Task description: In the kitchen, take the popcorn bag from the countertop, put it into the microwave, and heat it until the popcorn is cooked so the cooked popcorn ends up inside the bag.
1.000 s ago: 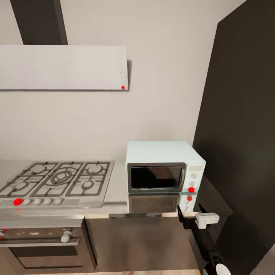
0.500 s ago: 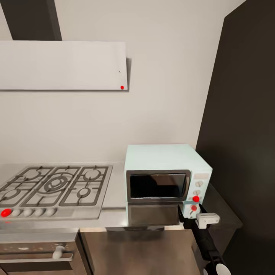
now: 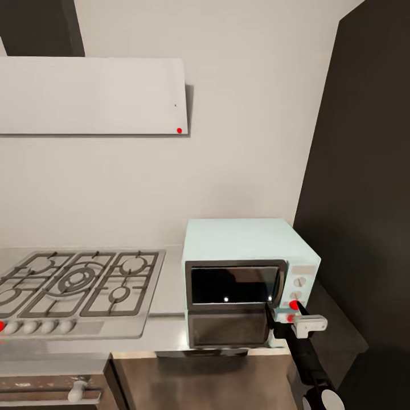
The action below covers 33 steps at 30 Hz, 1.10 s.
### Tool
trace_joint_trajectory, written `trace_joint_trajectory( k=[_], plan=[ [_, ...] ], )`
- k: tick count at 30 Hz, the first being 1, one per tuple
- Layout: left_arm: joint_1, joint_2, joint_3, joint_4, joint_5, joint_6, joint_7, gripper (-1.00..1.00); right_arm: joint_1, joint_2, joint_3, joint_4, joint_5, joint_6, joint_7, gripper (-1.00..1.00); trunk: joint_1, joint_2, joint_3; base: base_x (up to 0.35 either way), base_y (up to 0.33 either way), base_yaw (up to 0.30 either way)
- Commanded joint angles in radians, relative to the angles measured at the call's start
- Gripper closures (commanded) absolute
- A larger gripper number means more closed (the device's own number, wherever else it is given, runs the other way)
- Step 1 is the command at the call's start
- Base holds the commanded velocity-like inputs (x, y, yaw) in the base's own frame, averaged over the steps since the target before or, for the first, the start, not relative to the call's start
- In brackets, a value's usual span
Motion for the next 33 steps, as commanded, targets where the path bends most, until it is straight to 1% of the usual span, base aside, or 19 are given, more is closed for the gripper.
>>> trace_joint_trajectory(
  k=[1, 5, 7, 10, 13, 21, 24, 33],
  plan=[
    [0.0, 0.0, 0.004, 0.0, 0.001, -0.001, 0.001, -1.0, 0.0, -0.001, 0.003, 0.001, 0.0, -0.003, -0.003, -1.0, 0.0, 0.0, 0.0, 0.139, -0.105, 0.0],
    [0.0, 0.0, 0.003, 0.0, 0.001, -0.001, 0.001, -1.0, 0.0, -0.001, 0.003, 0.001, 0.0, -0.003, -0.003, -1.0, 0.0, 0.0, 0.0, 0.156, -0.133, 0.0],
    [0.0, -0.003, 0.004, 0.0, 0.001, 0.001, 0.0, -1.0, 0.0, -0.012, 0.002, 0.012, 0.0, -0.003, -0.004, -1.0, 0.0, -0.001, 0.0, 0.0, 0.0, 0.0],
    [0.0, -0.003, 0.004, 0.0, 0.001, 0.001, 0.0, -1.0, 0.0, -0.015, 0.002, 0.029, 0.0, 0.005, -0.003, -1.0, 0.0, -0.001, 0.0, 0.0, 0.0, 0.0],
    [0.0, -0.01, 0.004, 0.0, 0.001, 0.001, 0.0, -1.0, 0.0, -0.02, 0.003, 0.042, 0.0, 0.004, -0.003, -1.0, 0.0, -0.001, 0.0, 0.0, 0.0, 0.0],
    [0.0, -0.011, 0.004, 0.0, 0.001, 0.0, 0.001, -1.0, 0.0, -0.021, 0.002, 0.049, 0.0, 0.003, -0.003, -1.0, 0.0, -0.001, 0.0, 0.003, 0.0, 0.0],
    [0.0, -0.011, 0.004, 0.001, 0.001, 0.0, 0.001, -1.0, 0.0, -0.021, 0.002, 0.05, 0.0, 0.003, -0.003, -1.0, 0.0, -0.001, 0.0, 0.19, 0.0, 0.0],
    [0.0, -0.011, 0.004, 0.001, 0.001, -0.001, 0.001, -1.0, 0.0, -0.021, 0.0, 0.092, 0.0, 0.002, -0.003, -1.0, 0.0, -0.001, 0.0, 0.045, 0.0, 0.0]
  ],
)
